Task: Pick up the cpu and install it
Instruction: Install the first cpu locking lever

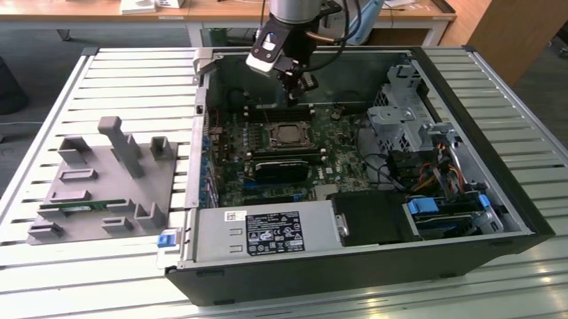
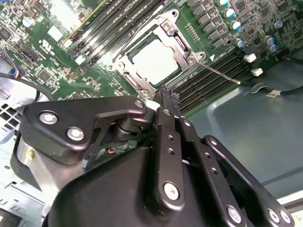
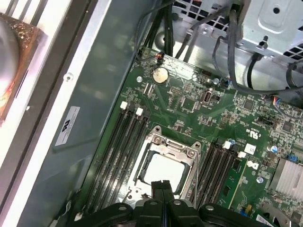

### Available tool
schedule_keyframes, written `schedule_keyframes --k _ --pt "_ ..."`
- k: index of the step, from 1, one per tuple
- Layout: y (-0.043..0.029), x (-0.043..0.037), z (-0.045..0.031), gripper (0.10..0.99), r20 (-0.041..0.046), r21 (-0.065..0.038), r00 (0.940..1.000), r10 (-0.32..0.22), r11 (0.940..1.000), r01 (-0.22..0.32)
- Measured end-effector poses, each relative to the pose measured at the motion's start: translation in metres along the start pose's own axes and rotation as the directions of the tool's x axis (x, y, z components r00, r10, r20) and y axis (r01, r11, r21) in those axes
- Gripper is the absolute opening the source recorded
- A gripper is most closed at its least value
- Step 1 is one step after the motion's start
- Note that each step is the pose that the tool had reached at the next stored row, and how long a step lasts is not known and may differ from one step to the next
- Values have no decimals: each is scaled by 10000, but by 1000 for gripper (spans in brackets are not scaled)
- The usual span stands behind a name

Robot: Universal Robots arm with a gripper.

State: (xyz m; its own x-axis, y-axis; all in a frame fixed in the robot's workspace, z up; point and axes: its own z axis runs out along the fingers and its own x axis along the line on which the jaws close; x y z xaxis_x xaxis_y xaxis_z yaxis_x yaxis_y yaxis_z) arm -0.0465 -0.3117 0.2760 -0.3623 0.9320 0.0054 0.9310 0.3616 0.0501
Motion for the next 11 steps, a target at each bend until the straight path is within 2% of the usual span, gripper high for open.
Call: schedule_keyframes --k 11 --pt "0 0 0 106 -39 3 9970 -779 9970 779"
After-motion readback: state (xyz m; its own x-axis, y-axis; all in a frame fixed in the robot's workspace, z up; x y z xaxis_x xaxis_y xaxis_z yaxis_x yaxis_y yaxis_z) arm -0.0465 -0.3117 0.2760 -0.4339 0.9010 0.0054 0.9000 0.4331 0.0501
